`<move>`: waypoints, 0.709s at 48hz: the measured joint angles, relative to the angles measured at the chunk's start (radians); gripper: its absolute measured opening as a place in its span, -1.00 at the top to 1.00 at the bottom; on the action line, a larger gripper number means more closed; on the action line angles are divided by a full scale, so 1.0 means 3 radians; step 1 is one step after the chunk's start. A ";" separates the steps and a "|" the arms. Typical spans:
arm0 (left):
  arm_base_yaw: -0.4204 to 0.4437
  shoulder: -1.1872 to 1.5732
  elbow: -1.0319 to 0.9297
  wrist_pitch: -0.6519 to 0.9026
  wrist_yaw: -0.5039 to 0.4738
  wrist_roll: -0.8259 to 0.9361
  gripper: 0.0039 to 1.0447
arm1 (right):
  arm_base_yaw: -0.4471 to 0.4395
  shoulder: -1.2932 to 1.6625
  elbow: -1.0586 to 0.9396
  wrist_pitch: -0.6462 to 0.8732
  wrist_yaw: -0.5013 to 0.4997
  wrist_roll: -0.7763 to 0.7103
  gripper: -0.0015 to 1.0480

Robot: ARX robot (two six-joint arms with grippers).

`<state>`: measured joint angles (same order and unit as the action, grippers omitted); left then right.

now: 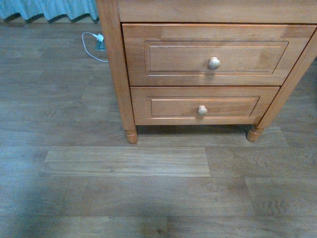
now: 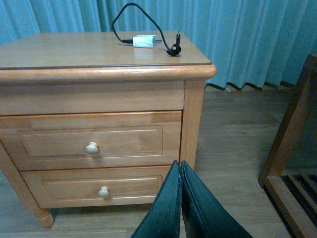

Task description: Place pink marker in drawer with both arms

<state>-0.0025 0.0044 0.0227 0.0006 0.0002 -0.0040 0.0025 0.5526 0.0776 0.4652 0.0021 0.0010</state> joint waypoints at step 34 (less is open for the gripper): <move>0.0000 0.0000 0.0000 0.0000 0.0000 0.0000 -0.89 | -0.0001 -0.0914 -0.0243 -0.0614 0.0000 0.0000 0.97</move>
<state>-0.0025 0.0044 0.0227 0.0006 0.0002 -0.0040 0.0021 0.2783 0.0048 0.2810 0.0021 0.0010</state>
